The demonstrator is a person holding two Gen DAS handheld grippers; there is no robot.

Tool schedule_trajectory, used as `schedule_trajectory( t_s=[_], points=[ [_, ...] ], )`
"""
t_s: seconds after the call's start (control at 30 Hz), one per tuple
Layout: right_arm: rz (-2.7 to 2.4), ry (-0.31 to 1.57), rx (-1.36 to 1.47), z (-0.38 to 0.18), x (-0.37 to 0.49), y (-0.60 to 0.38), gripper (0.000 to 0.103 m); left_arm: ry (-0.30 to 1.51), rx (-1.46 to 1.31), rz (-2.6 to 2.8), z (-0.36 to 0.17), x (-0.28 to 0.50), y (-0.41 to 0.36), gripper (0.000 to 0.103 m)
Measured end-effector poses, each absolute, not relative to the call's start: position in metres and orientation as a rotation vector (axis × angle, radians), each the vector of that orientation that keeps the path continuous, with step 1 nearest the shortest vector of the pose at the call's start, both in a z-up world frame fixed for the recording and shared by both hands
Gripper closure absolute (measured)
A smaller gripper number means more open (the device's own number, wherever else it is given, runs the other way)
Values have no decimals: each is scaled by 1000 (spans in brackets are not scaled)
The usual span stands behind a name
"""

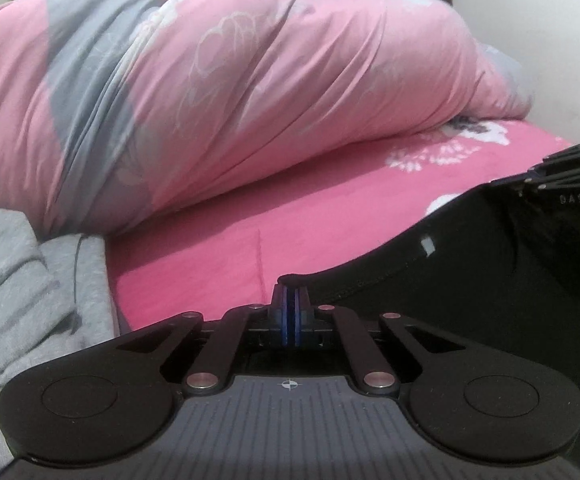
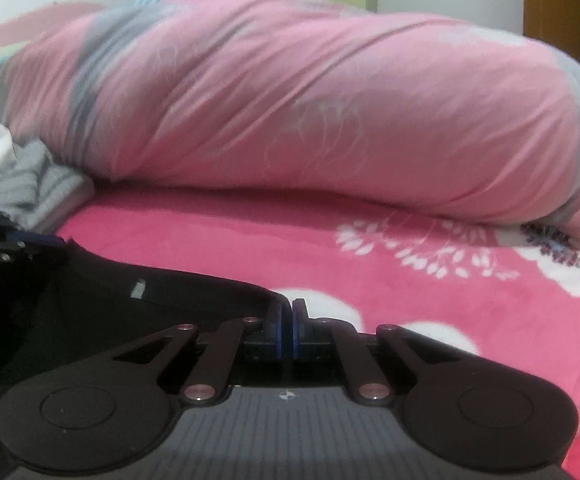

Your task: Fold clothes

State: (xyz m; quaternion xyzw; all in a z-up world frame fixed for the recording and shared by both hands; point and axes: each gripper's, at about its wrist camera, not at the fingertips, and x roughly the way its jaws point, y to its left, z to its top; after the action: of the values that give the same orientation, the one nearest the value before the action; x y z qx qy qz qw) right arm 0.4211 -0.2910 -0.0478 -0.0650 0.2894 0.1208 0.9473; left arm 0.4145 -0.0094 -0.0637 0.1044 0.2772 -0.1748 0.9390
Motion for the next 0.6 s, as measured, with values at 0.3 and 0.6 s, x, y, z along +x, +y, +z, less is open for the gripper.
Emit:
schedule_trajectory(
  t_s=[0.3,0.6],
  points=[
    [181,669,-14,-65,435,-301,69,663,215,-340,-73,429,-16,77],
    [113,602,182,9,388,-341,36,591,-120,-329,7,385,52,25]
  ],
)
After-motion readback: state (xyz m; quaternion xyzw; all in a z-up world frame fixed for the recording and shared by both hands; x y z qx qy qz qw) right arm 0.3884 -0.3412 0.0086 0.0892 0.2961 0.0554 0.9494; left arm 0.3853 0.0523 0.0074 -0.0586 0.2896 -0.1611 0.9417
